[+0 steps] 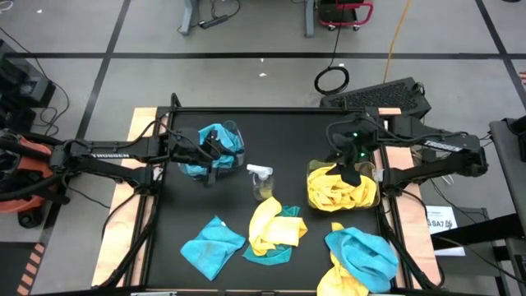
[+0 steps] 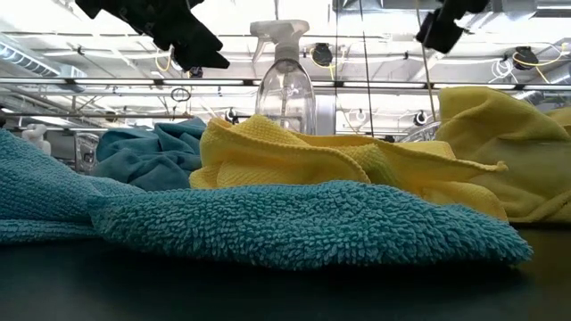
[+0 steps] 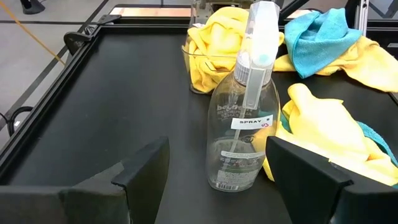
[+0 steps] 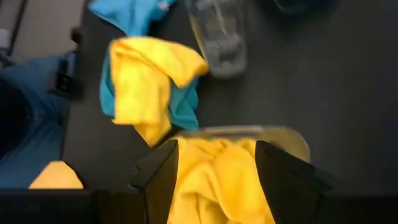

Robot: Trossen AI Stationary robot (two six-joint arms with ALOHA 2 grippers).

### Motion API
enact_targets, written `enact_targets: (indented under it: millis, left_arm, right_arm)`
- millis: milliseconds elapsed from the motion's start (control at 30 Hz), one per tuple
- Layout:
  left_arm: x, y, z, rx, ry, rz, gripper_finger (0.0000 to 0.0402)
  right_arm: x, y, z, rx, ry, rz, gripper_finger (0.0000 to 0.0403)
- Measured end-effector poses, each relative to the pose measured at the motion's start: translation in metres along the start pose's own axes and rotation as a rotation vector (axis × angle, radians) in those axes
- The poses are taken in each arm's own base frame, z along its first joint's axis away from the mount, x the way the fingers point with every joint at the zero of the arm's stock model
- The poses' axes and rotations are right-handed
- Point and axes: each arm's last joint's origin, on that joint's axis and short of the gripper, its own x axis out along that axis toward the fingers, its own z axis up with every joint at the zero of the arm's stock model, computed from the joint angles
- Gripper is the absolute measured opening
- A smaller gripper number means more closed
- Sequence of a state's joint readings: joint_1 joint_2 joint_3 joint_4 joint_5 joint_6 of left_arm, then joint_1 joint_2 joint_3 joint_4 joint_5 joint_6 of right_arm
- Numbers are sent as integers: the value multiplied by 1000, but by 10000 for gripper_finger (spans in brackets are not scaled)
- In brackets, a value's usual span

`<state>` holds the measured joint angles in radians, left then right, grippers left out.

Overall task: Sort microfiber towel by color & place in baskets
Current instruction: Put the blue microfiber towel into the top transparent bin

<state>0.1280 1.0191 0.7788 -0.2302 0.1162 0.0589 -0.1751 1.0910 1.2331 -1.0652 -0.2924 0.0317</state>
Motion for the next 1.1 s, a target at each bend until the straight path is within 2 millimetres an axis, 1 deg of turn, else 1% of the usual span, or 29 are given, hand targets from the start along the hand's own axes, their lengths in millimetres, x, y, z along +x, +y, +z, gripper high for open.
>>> enact_targets:
  millis: [167,300,400,600,833,967,1100]
  left_arm:
    - [0,0,0,1,0,0,274]
    - [-1,0,0,1,-1,-1,274]
    - [-5,-1,-1,3,5,-2,274]
    - [-24,-4,0,1,-6,-7,274]
    - [-51,-15,-4,-20,-11,-46,274]
    - [-65,-22,-11,-50,35,-86,274]
    - [-72,-32,-20,-103,119,-140,274]
  right_arm:
    - [3,16,7,-87,-73,56,216]
    - [13,32,14,-164,-104,113,224]
    - [20,43,16,-216,-101,148,227]
    - [37,60,18,-272,-68,192,226]
    - [58,75,22,-320,-48,234,226]
    - [70,79,22,-326,-11,239,226]
    - [80,82,23,-334,3,245,226]
